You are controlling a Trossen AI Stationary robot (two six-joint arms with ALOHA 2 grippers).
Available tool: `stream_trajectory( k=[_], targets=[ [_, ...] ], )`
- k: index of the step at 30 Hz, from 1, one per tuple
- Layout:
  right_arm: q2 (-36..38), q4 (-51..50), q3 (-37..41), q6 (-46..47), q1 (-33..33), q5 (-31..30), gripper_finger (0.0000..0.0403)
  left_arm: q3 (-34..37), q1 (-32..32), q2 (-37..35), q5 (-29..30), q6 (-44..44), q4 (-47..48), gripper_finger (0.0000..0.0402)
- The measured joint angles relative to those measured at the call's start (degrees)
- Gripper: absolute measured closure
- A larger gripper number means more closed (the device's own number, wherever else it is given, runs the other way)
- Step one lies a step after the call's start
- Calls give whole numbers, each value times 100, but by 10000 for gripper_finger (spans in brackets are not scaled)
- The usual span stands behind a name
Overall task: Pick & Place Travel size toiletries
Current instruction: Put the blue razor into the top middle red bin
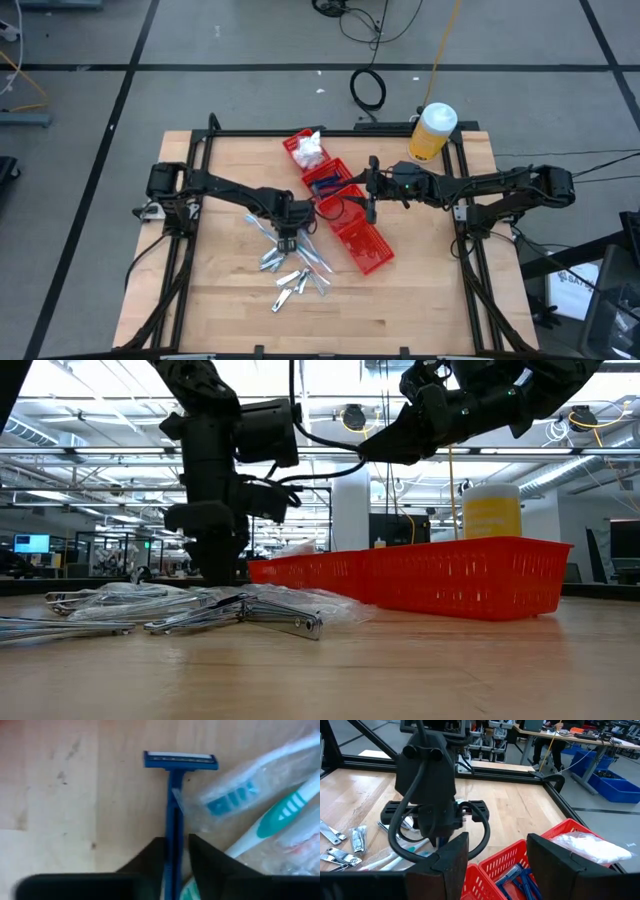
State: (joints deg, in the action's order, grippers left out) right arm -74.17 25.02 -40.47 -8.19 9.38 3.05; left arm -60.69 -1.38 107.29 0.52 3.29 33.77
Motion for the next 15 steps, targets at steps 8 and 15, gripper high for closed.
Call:
stream_trajectory(
  k=[8,15],
  targets=[
    [1,0,0,0,1,1,216,3,-3,-56,621,75,457,382],
    [0,0,1,0,0,1,216,68,-17,-780,918,308,1164,389]
  ],
)
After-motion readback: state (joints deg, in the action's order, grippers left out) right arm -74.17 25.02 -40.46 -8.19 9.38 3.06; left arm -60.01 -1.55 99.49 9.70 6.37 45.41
